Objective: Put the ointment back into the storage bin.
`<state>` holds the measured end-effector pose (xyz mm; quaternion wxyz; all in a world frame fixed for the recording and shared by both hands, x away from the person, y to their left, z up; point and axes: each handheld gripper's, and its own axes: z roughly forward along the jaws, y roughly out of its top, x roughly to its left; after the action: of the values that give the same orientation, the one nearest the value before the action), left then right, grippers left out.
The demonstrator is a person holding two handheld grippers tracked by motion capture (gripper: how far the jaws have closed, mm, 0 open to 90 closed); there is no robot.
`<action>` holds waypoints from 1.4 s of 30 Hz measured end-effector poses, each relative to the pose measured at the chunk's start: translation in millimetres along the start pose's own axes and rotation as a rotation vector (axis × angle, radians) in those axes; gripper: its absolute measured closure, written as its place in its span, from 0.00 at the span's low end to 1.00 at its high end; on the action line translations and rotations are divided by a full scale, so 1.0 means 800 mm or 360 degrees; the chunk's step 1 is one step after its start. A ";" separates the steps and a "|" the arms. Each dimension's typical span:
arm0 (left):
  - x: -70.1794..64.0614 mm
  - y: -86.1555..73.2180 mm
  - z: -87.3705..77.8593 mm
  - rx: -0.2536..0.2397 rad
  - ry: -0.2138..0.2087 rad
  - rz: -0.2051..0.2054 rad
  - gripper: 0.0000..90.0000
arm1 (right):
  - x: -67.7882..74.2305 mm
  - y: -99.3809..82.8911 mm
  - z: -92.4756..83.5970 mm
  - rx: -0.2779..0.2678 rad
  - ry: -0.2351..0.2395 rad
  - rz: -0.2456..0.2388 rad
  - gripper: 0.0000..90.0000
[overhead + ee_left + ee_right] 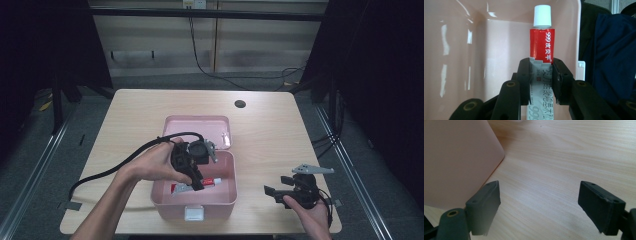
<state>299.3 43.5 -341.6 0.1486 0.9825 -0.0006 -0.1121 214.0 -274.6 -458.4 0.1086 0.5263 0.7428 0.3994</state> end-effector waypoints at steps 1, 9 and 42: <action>0.001 0.001 0.006 0.0010 -0.0009 -0.0009 0.79 | 0.000 0.000 0.000 -0.0002 0.0001 -0.0001 0.20; 0.004 0.006 0.021 0.0031 -0.0045 -0.0004 0.79 | 0.000 0.000 0.000 0.0000 0.0001 0.0001 0.20; 0.029 -0.007 0.082 0.0149 -0.0130 -0.0095 0.79 | 0.000 0.000 0.000 0.0006 0.0001 0.0003 0.20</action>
<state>307.0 28.5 -409.3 0.0989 0.9826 0.0174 -0.1562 213.8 -274.5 -458.7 0.1071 0.5270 0.7431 0.3982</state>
